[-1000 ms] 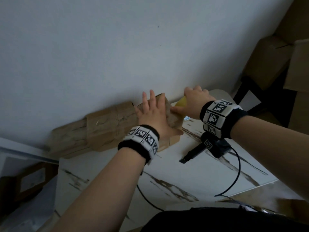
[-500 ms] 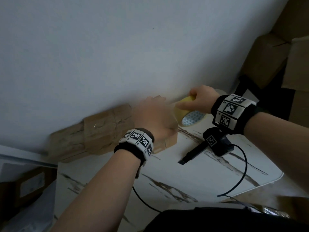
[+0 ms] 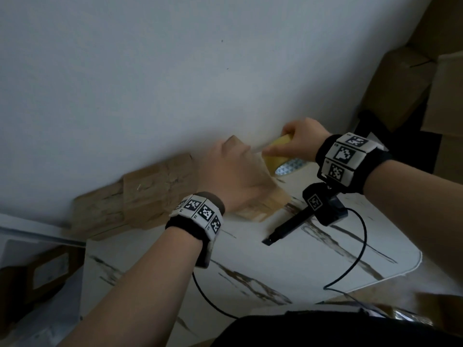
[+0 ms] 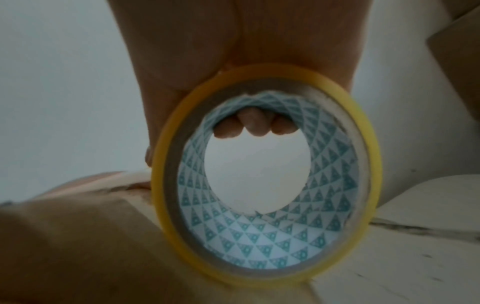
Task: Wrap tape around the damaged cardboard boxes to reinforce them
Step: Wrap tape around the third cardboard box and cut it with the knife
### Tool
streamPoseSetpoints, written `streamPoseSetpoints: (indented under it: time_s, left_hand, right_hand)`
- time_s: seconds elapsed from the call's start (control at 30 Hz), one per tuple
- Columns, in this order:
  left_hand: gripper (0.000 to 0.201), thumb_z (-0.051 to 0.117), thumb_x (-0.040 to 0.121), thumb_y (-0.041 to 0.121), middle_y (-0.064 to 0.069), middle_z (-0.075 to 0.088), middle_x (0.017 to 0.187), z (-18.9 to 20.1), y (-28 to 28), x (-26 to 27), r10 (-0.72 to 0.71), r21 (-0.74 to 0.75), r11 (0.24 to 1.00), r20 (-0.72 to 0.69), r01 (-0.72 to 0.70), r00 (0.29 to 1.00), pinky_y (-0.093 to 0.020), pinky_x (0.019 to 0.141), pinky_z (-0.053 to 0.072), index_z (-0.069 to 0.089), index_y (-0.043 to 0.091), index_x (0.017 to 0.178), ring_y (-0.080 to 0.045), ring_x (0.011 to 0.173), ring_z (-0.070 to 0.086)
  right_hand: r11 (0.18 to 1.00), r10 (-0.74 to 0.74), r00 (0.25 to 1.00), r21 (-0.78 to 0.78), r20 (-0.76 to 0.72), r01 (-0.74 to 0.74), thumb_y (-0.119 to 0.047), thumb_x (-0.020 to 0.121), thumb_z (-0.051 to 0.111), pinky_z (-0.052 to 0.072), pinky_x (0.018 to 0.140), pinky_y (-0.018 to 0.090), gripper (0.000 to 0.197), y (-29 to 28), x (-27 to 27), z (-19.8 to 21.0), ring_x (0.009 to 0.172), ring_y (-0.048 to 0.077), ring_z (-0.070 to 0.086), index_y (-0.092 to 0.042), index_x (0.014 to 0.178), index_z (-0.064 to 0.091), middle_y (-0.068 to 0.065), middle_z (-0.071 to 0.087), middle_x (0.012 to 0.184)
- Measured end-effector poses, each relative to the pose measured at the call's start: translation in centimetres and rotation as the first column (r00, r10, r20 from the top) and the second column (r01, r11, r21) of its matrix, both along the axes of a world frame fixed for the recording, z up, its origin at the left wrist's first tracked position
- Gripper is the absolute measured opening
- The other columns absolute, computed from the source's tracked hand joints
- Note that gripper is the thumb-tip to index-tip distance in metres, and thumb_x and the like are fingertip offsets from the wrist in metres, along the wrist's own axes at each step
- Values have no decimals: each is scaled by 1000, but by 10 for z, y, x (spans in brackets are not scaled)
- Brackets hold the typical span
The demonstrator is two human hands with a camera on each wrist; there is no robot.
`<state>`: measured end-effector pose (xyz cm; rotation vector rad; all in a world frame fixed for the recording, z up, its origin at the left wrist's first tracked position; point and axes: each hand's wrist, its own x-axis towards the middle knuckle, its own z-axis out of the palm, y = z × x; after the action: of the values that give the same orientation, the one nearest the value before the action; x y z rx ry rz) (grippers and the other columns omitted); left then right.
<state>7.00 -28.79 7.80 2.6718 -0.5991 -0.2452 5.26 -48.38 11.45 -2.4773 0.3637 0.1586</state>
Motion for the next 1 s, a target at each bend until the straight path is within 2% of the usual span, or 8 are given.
streamPoseSetpoints:
  time_s: [0.13,0.27,0.37,0.53,0.6,0.67,0.83,1.0]
  left_hand:
    - [86,58,47,78,-9,22,145,-10,1,-10,-35,-45,998,66,38,997,-50,109,30,30,47,122,-29,134,24]
    - [90,61,53,75,-11,18,148,-13,18,-15,-80,-56,995,115,87,990,-37,112,23,32,36,128,-27,136,23]
    - [93,72,56,66,-10,13,150,-11,32,-18,-85,-44,995,93,90,992,-32,111,22,35,26,132,-26,137,23]
    - [102,81,54,58,-10,-14,155,-1,35,-19,27,48,999,-91,-23,996,-32,115,18,30,18,133,-25,145,8]
    - [103,82,54,57,-8,-19,154,3,32,-18,35,119,993,-118,-20,992,-34,116,20,30,16,133,-27,145,8]
    - [104,84,54,53,-5,-11,154,2,35,-16,35,117,993,-112,-22,993,-31,114,21,30,17,135,-28,143,14]
    - [107,85,52,52,-2,-1,149,-1,38,-17,41,66,997,-98,-35,994,-29,113,22,28,21,137,-26,138,21]
    - [103,86,51,48,-3,13,140,-7,34,-19,28,-9,1000,-49,-29,998,-27,107,25,30,22,133,-24,128,30]
  right_hand:
    - [998,61,996,7,-59,-61,-58,66,74,36,55,25,46,0,-2,1,75,17,50,-19,73,50,-4,48,71]
    - [997,73,994,23,-81,-71,-66,65,69,38,67,26,52,7,-6,-7,82,17,49,-19,76,48,-4,49,78]
    - [982,72,994,181,-85,-55,-64,67,69,37,60,27,45,7,-8,-9,74,16,49,-24,66,47,-6,48,70]
    - [886,80,992,462,-99,-26,-44,71,76,41,58,22,34,18,-12,-9,69,10,54,-15,80,61,-4,56,73]
    - [862,104,991,504,-79,-50,-38,70,79,41,55,22,30,24,-11,-7,62,10,52,-15,72,59,-4,54,66]
    - [881,149,986,462,-76,-98,-40,69,79,37,52,22,36,28,-7,-5,56,10,47,-15,62,54,-3,48,59]
    - [986,102,991,142,-82,-90,-62,64,72,32,55,28,60,30,-2,-2,53,16,38,-14,52,40,1,37,53]
    - [984,30,986,-169,-163,-58,-75,59,67,34,49,24,66,12,-8,-2,57,20,49,-12,55,48,3,48,55]
